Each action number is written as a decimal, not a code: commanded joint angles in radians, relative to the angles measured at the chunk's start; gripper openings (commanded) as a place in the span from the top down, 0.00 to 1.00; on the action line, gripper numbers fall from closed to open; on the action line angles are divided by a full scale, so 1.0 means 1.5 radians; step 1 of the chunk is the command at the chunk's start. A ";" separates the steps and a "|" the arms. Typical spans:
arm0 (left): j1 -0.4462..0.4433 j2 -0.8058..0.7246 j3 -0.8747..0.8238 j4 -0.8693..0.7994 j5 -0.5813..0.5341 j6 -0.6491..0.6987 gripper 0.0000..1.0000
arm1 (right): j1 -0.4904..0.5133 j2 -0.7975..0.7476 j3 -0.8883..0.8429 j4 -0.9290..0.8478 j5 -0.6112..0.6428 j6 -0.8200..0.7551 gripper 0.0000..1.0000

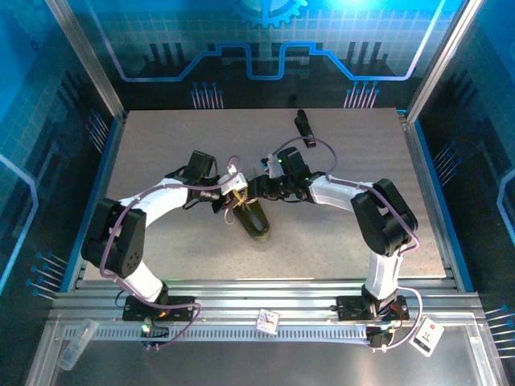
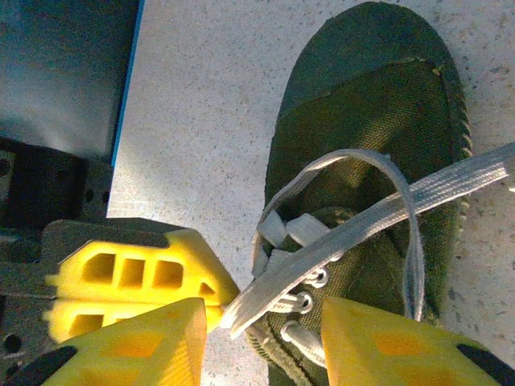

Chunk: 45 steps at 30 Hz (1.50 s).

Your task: Tie the shoes

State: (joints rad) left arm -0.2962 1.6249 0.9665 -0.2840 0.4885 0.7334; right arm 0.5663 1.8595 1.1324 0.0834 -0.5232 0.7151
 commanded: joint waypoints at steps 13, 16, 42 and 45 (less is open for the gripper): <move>0.003 0.017 0.027 -0.027 0.031 0.010 1.00 | 0.002 -0.049 -0.051 0.042 0.018 0.022 0.70; 0.002 0.018 0.028 -0.027 0.031 0.010 1.00 | 0.010 -0.033 -0.049 0.057 0.010 0.030 0.71; 0.003 0.019 0.030 -0.027 0.033 0.009 1.00 | 0.027 0.010 -0.042 0.069 0.005 0.032 0.78; 0.003 0.020 0.031 -0.027 0.032 0.008 1.00 | 0.029 0.008 -0.042 0.076 0.002 0.036 0.79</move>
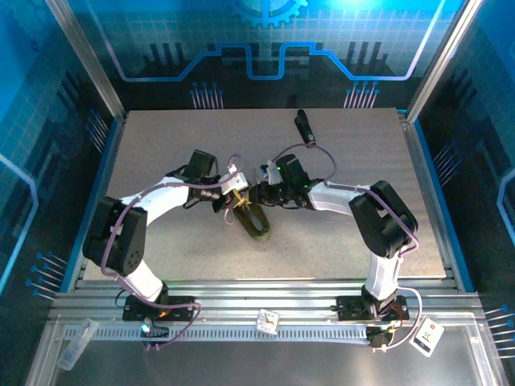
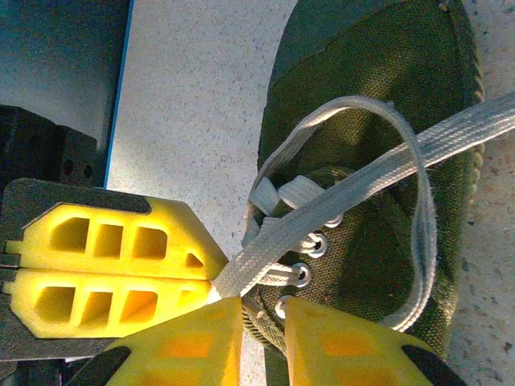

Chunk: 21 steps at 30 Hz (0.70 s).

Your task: Tie the shoes

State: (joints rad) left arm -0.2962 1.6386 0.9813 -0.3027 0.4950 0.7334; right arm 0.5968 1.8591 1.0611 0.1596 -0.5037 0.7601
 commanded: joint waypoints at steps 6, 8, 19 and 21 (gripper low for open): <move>0.003 0.011 0.021 -0.014 0.029 0.009 1.00 | 0.011 0.011 0.015 0.026 -0.014 0.006 0.77; 0.003 0.011 0.021 -0.014 0.029 0.009 1.00 | 0.011 0.016 0.019 0.026 -0.016 0.005 0.78; 0.011 -0.009 0.005 0.023 0.030 -0.021 0.94 | 0.011 -0.026 0.029 -0.039 -0.003 -0.069 1.00; 0.017 -0.015 -0.001 0.039 0.035 -0.030 0.91 | 0.011 -0.040 0.030 -0.074 0.010 -0.090 1.00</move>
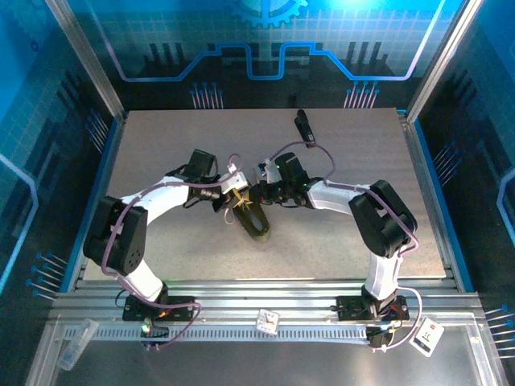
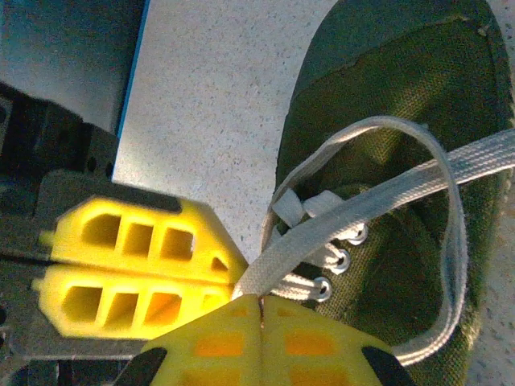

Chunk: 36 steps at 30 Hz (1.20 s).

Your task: Tie the shoes

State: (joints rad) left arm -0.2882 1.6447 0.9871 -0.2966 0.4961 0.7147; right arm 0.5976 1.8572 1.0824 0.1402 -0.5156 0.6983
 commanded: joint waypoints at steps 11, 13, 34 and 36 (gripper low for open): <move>0.017 -0.036 -0.015 0.054 0.030 -0.030 0.78 | 0.009 -0.101 0.008 -0.156 0.058 -0.103 1.00; 0.025 -0.055 -0.027 0.072 0.024 -0.039 0.76 | 0.009 -0.118 0.020 -0.203 0.076 -0.125 1.00; -0.096 -0.162 -0.182 0.343 -0.082 -0.134 0.59 | 0.008 -0.204 0.123 -0.366 0.081 -0.189 1.00; -0.100 -0.145 -0.181 0.369 -0.089 -0.145 0.59 | 0.008 -0.203 0.124 -0.368 0.076 -0.189 1.00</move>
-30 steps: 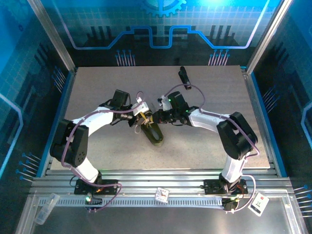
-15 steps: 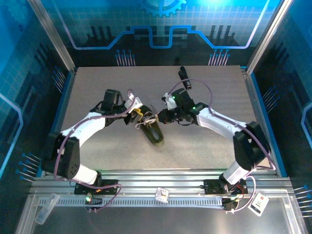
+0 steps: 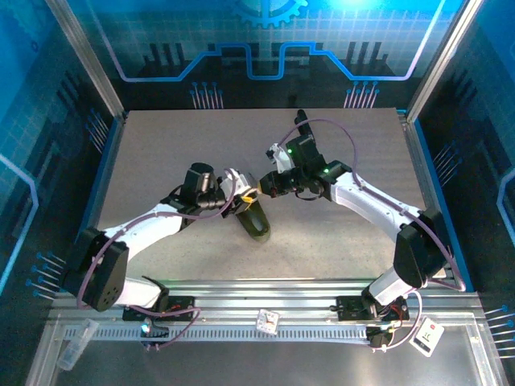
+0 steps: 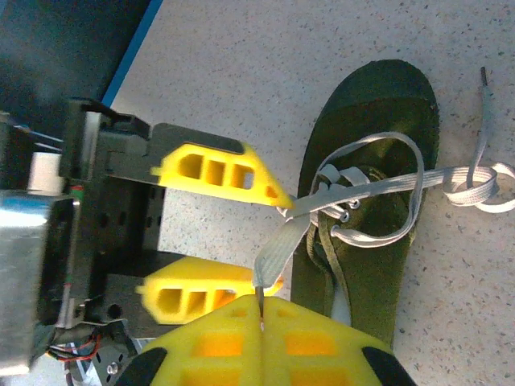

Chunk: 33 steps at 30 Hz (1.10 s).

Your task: Tie the shoes

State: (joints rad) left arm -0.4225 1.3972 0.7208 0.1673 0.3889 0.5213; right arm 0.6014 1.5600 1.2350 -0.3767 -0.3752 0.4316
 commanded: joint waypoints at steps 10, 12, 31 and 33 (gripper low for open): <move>-0.015 0.007 -0.011 0.112 -0.063 -0.091 1.00 | -0.023 0.017 0.033 -0.031 -0.026 -0.019 0.63; -0.015 -0.032 -0.041 0.125 -0.069 -0.107 1.00 | -0.054 0.037 0.031 -0.032 -0.014 -0.006 0.56; -0.015 -0.141 -0.119 0.081 -0.064 -0.186 1.00 | -0.073 0.427 0.279 -0.148 0.067 -0.009 0.48; -0.014 -0.148 -0.120 0.070 -0.065 -0.186 1.00 | -0.070 0.446 0.291 -0.147 0.059 -0.006 0.49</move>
State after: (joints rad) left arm -0.4370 1.2030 0.5526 0.3084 0.2993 0.2600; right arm 0.4816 2.1902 1.6287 -0.5610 -0.2729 0.4107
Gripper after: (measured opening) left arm 0.039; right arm 0.514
